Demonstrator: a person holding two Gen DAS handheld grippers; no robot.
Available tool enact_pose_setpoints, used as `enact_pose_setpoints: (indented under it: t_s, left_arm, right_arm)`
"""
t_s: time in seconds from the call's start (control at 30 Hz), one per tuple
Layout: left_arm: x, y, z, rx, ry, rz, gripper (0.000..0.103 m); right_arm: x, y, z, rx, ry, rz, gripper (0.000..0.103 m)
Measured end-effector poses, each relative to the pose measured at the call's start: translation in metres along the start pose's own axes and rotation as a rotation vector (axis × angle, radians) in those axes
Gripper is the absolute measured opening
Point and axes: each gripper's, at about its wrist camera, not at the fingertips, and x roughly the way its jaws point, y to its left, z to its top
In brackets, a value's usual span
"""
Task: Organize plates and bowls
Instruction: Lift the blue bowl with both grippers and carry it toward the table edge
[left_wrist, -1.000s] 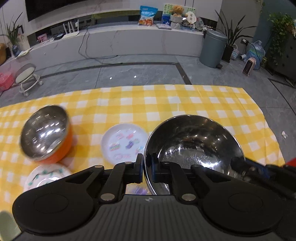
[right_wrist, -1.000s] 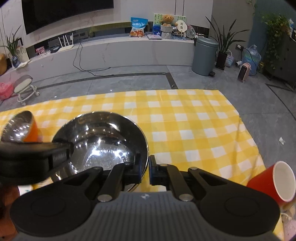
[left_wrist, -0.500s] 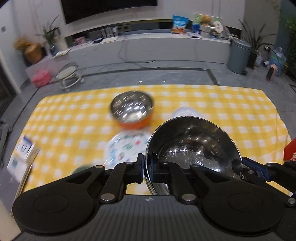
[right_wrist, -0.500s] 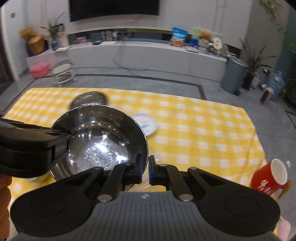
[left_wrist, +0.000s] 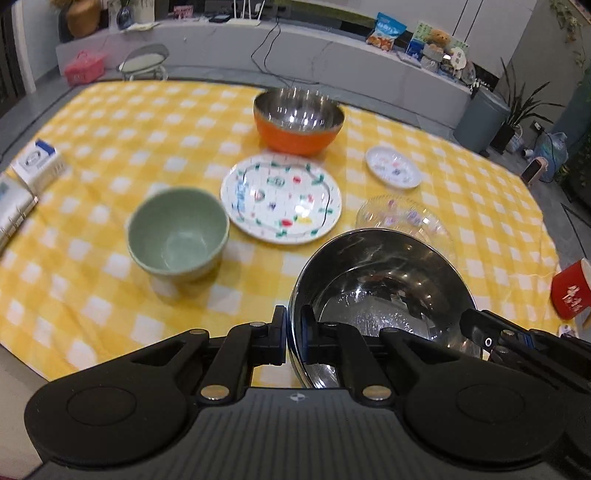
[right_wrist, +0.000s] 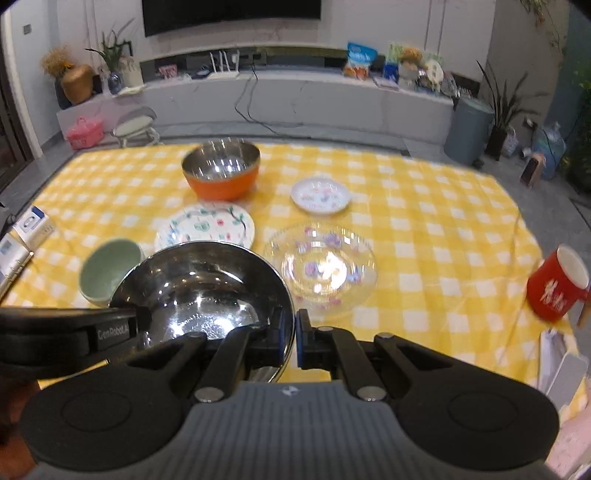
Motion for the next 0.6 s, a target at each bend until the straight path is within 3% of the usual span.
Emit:
enact_pose_setpoints:
  t_s: [0.4, 0.5, 0.6]
  left_arm:
    - [0.030, 0.011, -0.017, 0.035, -0.012, 0.019, 0.007]
    - [0.034, 0.013, -0.016, 0.040, -0.020, 0.027, 0.008]
    - [0.039, 0.016, -0.015, 0.035, -0.010, 0.040, 0.008]
  right_arm:
    - [0.040, -0.013, -0.017, 0.065, 0.018, 0.074, 0.004]
    - [0.044, -0.013, -0.018, 0.076, 0.024, 0.104, 0.011]
    - [0.043, -0.010, -0.019, 0.070, 0.013, 0.124, 0.012]
